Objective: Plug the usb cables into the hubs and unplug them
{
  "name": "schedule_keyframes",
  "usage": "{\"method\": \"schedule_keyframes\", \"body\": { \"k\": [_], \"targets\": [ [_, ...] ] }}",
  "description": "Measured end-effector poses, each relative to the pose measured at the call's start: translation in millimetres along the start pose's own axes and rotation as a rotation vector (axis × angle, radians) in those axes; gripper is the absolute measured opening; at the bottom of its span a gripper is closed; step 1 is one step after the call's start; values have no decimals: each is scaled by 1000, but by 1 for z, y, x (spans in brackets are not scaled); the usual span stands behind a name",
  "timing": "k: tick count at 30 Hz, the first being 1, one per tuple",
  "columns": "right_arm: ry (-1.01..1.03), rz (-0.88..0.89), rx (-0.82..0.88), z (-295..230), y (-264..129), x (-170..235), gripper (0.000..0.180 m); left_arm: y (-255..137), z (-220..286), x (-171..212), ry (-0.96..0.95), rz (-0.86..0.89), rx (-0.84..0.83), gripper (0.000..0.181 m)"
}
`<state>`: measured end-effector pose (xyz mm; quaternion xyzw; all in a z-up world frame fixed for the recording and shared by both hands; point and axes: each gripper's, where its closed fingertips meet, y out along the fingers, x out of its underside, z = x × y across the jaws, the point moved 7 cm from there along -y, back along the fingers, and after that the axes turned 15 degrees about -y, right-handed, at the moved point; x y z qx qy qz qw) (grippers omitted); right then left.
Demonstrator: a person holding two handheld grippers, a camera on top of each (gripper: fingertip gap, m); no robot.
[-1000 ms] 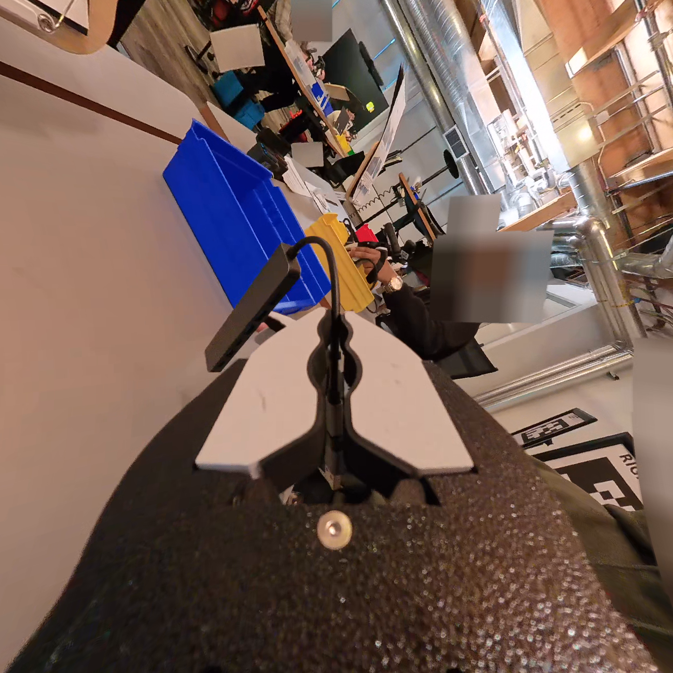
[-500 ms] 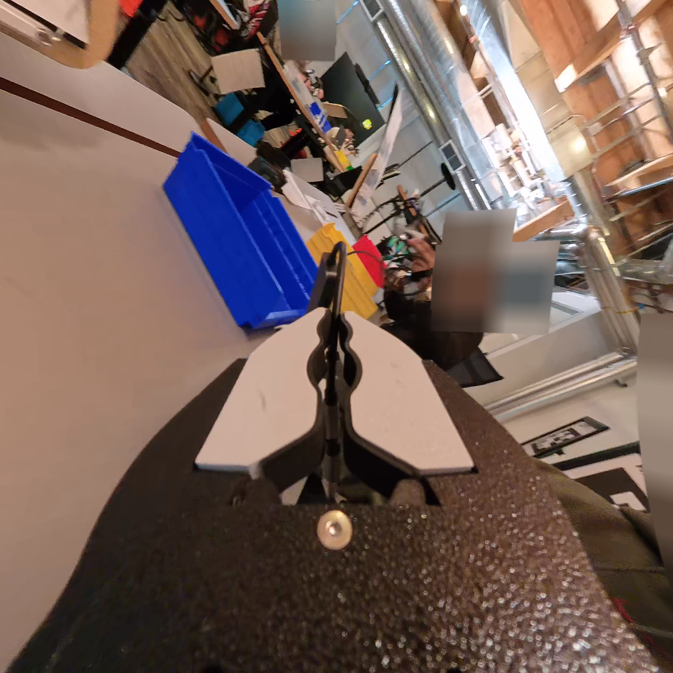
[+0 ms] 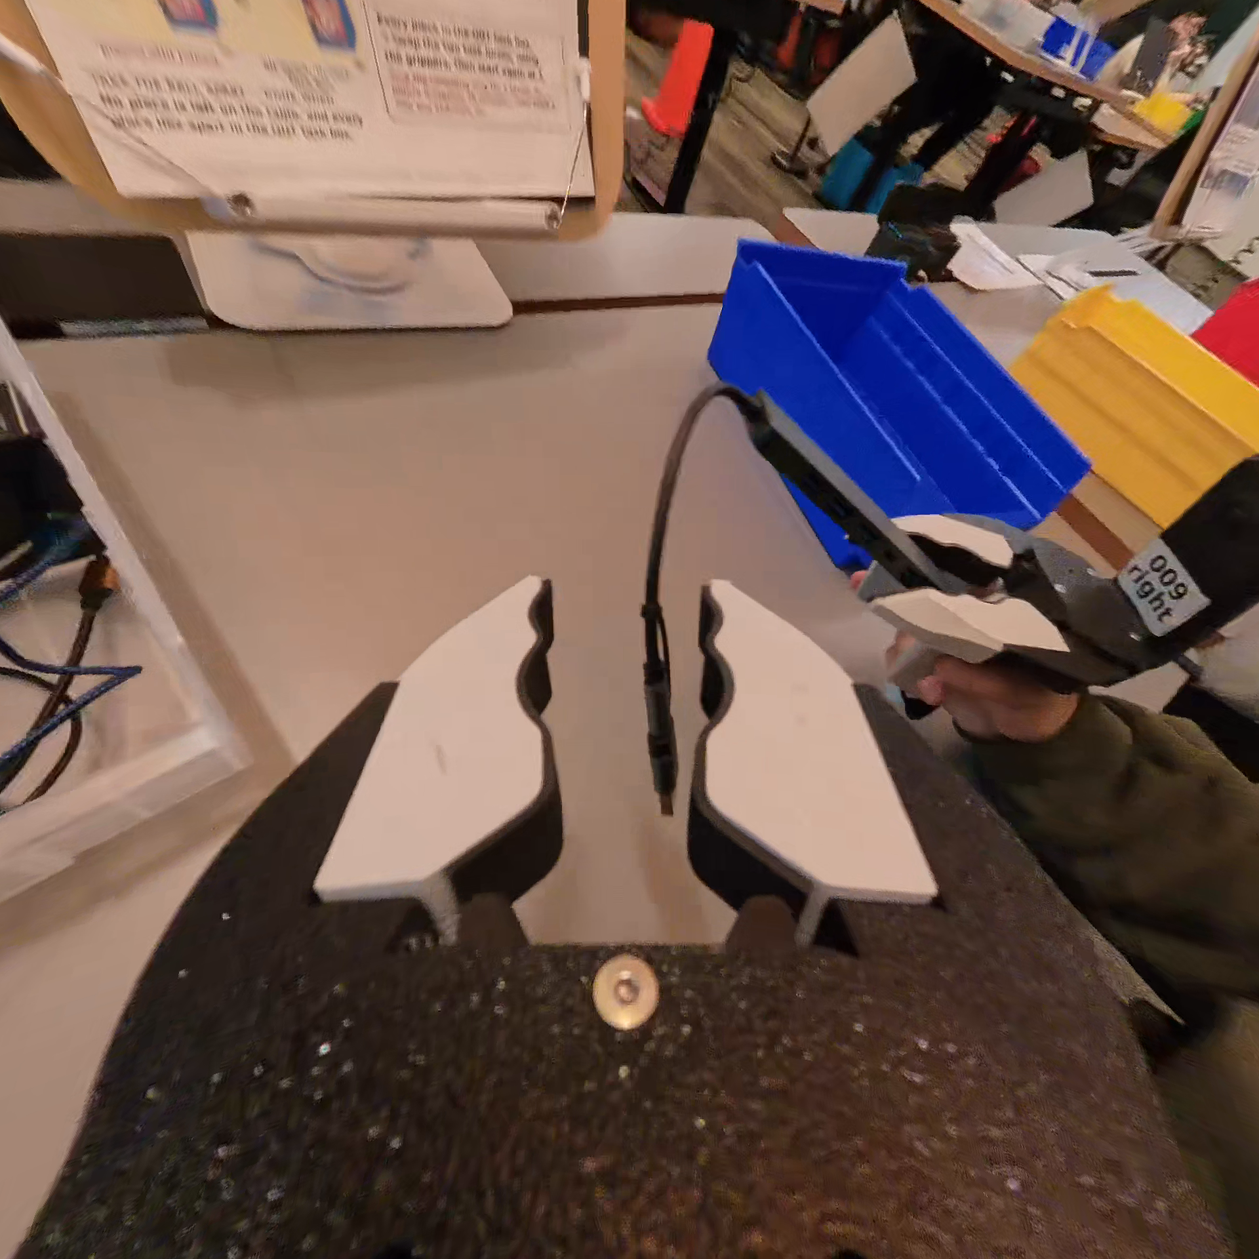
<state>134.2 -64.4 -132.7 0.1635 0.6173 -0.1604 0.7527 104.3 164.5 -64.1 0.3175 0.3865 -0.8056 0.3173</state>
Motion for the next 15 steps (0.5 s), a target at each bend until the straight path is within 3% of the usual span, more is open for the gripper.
{"method": "schedule_keyframes", "body": {
  "k": [5, 9, 12, 15],
  "targets": [
    [-30, -60, 110, 8, -2, 7, 35, 7, 35, 17, -16, -18, 0, 41],
    [-169, -69, 120, -6, 3, 7, 35, 43, 44, 31, -418, -127, 361, 43],
    [-261, -42, 89, -20, 7, 1, 35, 67, 32, 37, -549, -162, 396, 45],
    [-318, -31, 88, -27, 8, 2, 35, 76, 38, 36, -704, -142, 569, 40]
  ]
}}
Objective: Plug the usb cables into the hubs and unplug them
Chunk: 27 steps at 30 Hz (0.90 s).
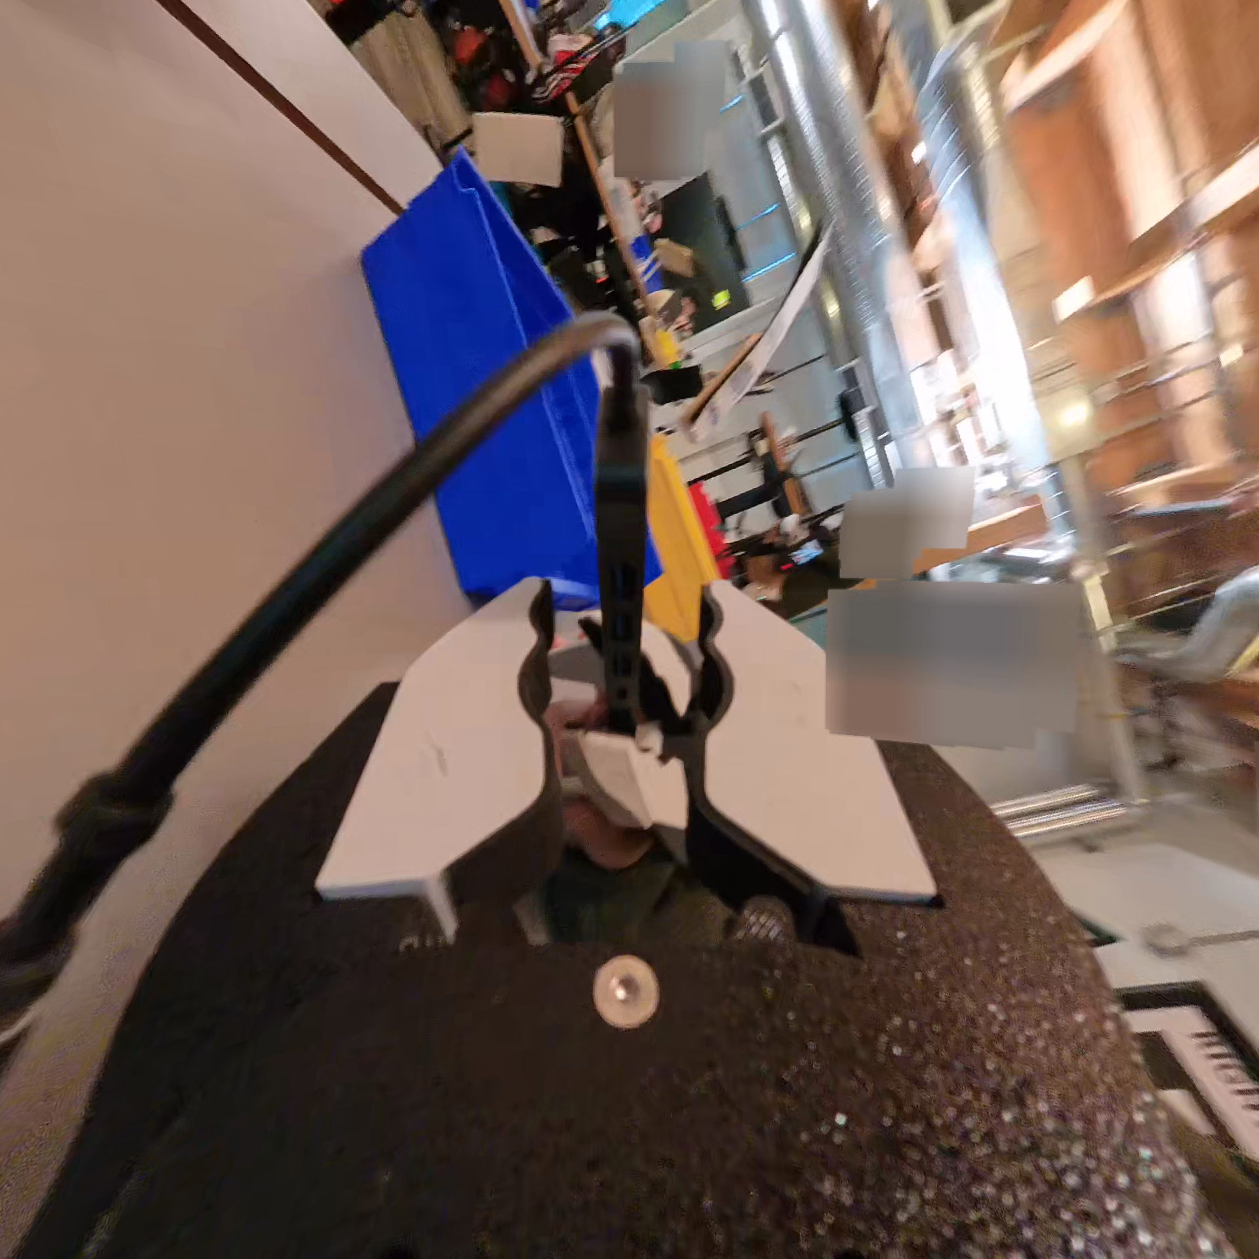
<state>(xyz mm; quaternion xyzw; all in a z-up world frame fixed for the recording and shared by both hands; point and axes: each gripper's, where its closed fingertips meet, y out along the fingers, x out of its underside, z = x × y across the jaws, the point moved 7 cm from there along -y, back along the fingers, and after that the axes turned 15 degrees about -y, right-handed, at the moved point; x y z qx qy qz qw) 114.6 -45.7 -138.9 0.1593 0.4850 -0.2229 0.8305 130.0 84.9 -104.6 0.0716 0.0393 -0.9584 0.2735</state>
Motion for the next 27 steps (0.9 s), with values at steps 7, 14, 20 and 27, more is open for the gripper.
{"method": "schedule_keyframes", "body": {
  "k": [7, 14, 20, 27],
  "targets": [
    [97, 69, 21, -1, -2, 13, 35, 15, -32, -1, -231, 116, 51, 9],
    [13, 70, 100, -1, -3, 12, 48, 19, -32, 5, -251, 174, 42, 9],
    [20, 17, 169, 2, -1, 15, 53, 20, -23, 8, -211, 124, 70, 10],
    [44, 45, 110, 0, -2, 13, 36, 22, -23, 13, -169, 103, 49, 9]
  ]
}}
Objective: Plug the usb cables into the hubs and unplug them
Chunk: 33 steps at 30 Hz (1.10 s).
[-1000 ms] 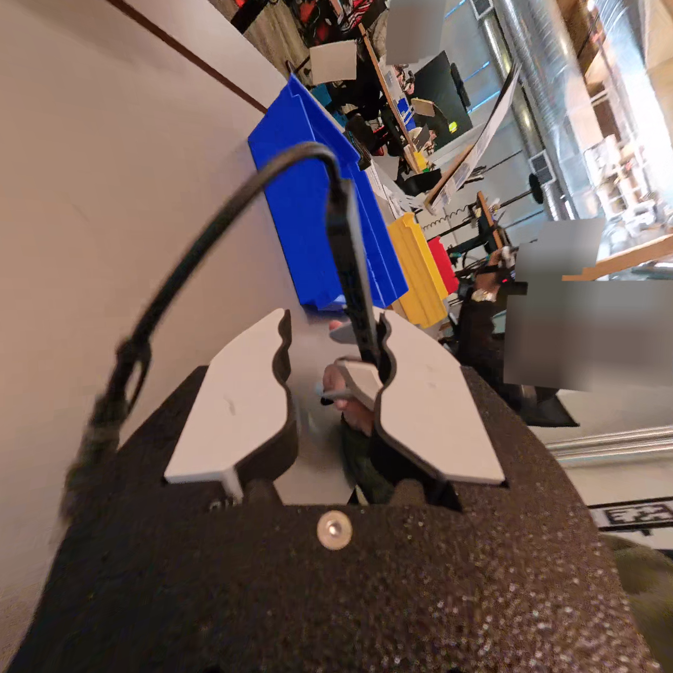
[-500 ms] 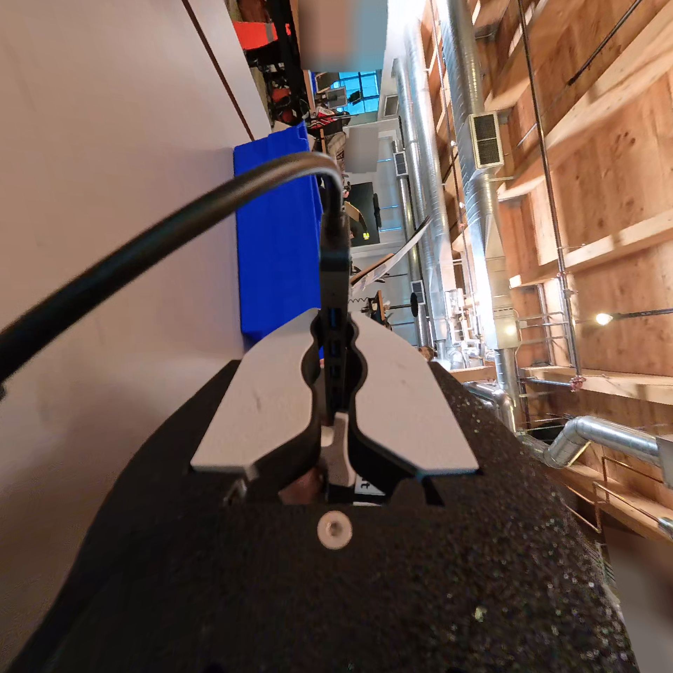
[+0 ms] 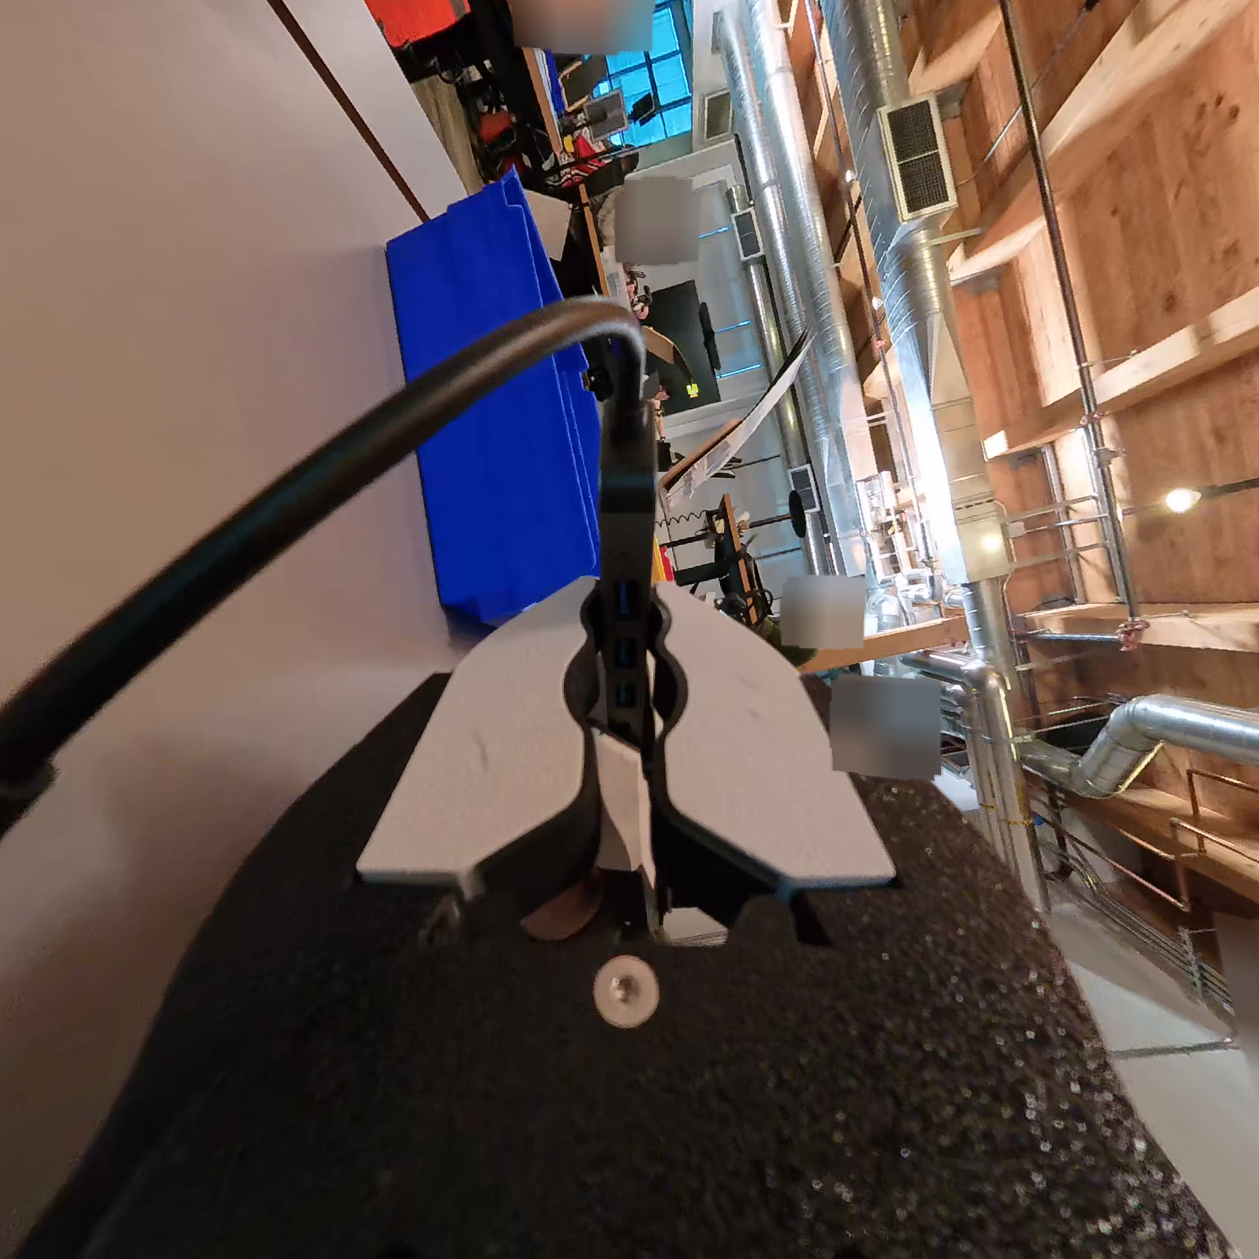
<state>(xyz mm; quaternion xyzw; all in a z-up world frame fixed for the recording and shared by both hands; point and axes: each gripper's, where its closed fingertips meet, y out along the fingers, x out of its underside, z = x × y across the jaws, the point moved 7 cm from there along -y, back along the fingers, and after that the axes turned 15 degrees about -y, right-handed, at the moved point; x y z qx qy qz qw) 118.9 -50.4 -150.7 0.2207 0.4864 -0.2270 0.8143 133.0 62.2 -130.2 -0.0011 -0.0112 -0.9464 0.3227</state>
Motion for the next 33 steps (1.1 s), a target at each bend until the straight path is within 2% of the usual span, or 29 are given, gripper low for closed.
{"method": "schedule_keyframes", "body": {
  "k": [5, 7, 10, 15, 18, 21, 27, 30, 33],
  "targets": [
    [49, 4, -9, 1, -2, 0, 36, -1, -1, 0, 20, -32, 2, 11],
    [83, 9, 13, 5, -4, 0, 36, -2, 2, -3, 85, -21, 14, 29],
    [155, 13, 36, 15, -6, 4, 36, -10, 6, -10, 221, -3, -44, 37],
    [159, 22, 19, 15, -6, 4, 35, -13, 2, -8, 343, -81, -110, 36],
    [142, 17, 7, 13, -5, 4, 35, -11, -6, -5, 312, -112, -106, 36],
    [130, 10, 15, 13, -4, 4, 35, -7, -18, -7, 246, -110, -129, 29],
    [161, 36, 73, 22, -9, 6, 35, -9, -32, 4, 161, -135, -135, 34],
    [146, 71, 37, 18, -9, 3, 35, -6, -38, 5, -23, -119, -7, 39],
    [106, 77, -24, 9, -5, 0, 35, 5, -43, 1, -90, -104, 52, 40]
  ]
}}
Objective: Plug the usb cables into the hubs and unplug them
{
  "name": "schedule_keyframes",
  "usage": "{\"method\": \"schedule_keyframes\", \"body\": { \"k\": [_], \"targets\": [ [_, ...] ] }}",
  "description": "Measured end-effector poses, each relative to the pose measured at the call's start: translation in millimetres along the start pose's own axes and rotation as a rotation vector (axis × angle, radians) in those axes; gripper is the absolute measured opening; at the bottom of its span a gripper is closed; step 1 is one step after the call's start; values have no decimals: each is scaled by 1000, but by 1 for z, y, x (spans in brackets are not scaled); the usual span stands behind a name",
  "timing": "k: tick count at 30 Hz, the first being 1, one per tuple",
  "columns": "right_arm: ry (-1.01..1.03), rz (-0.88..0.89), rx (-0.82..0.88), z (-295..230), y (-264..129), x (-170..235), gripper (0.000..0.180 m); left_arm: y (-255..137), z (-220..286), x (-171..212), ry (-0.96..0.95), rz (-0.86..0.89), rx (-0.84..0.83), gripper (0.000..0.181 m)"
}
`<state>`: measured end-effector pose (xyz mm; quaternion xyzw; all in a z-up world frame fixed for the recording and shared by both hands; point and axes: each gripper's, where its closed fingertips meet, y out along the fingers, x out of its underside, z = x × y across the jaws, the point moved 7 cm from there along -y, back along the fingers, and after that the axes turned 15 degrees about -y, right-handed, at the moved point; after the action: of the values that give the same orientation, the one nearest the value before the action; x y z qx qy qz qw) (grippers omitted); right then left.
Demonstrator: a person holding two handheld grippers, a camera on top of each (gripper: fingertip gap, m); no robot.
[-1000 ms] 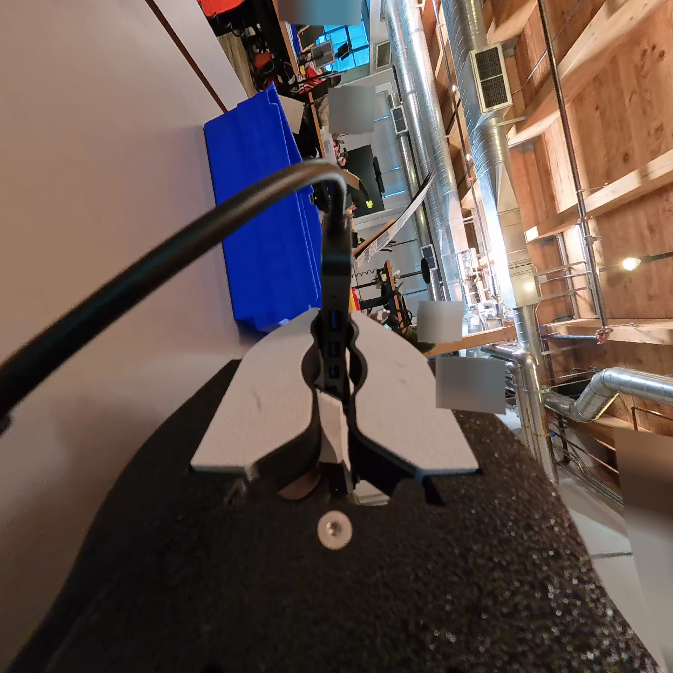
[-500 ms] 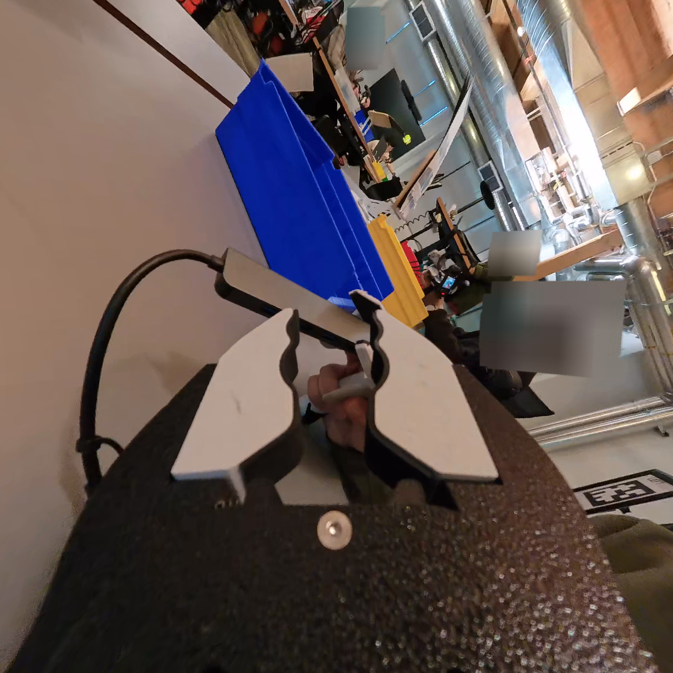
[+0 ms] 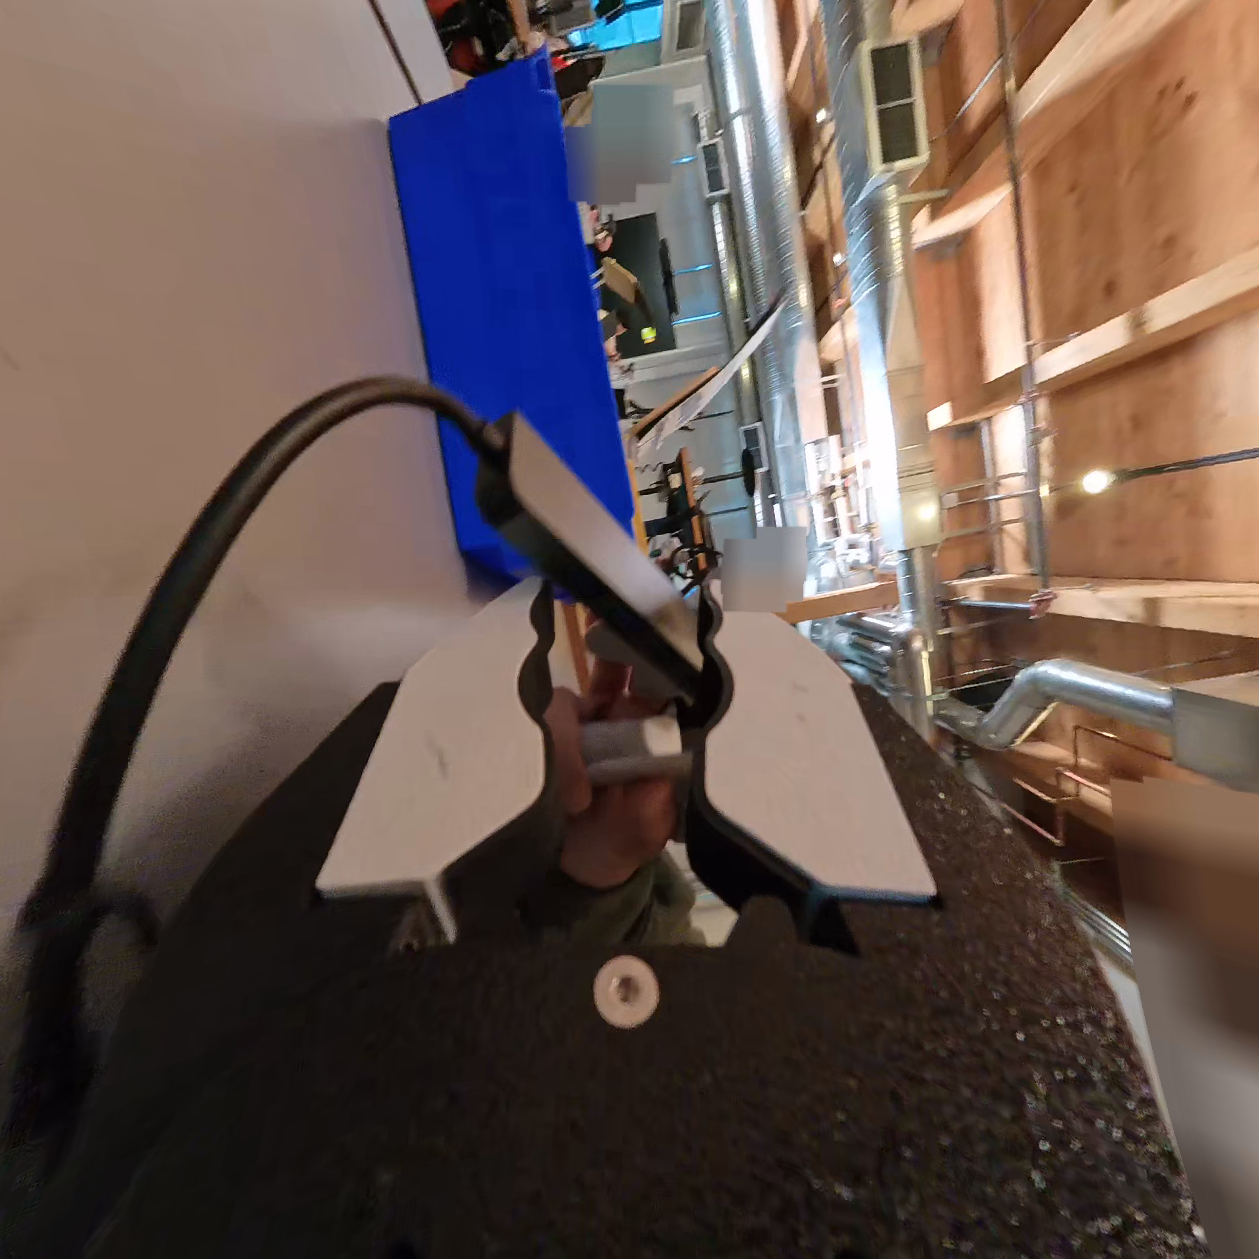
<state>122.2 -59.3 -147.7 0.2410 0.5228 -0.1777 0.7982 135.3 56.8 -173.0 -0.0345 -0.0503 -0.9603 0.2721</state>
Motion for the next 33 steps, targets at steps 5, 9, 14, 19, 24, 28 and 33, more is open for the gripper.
{"method": "schedule_keyframes", "body": {
  "k": [5, 9, 14, 19, 24, 28, 33],
  "targets": [
    [-61, -52, 19, -3, 2, 1, 35, 7, 15, -2, 35, 36, 87, 14],
    [-56, -63, -16, -4, 4, 2, 35, 5, 36, -1, 142, 29, 15, 10],
    [-55, -89, -38, -5, 7, 4, 38, 6, 44, 1, 177, 8, -47, 9],
    [-35, -110, -50, -4, 8, 5, 38, 7, 45, 0, 203, 14, -71, 10],
    [-60, -123, -10, -4, 7, 5, 36, 9, 45, 0, 221, 20, -83, 10],
    [-60, -102, 22, -2, 4, 4, 36, 12, 46, -1, 277, 4, -52, 15],
    [18, -88, 38, 7, 1, 5, 36, 7, 45, -5, 367, 13, -100, 34]
  ]
}}
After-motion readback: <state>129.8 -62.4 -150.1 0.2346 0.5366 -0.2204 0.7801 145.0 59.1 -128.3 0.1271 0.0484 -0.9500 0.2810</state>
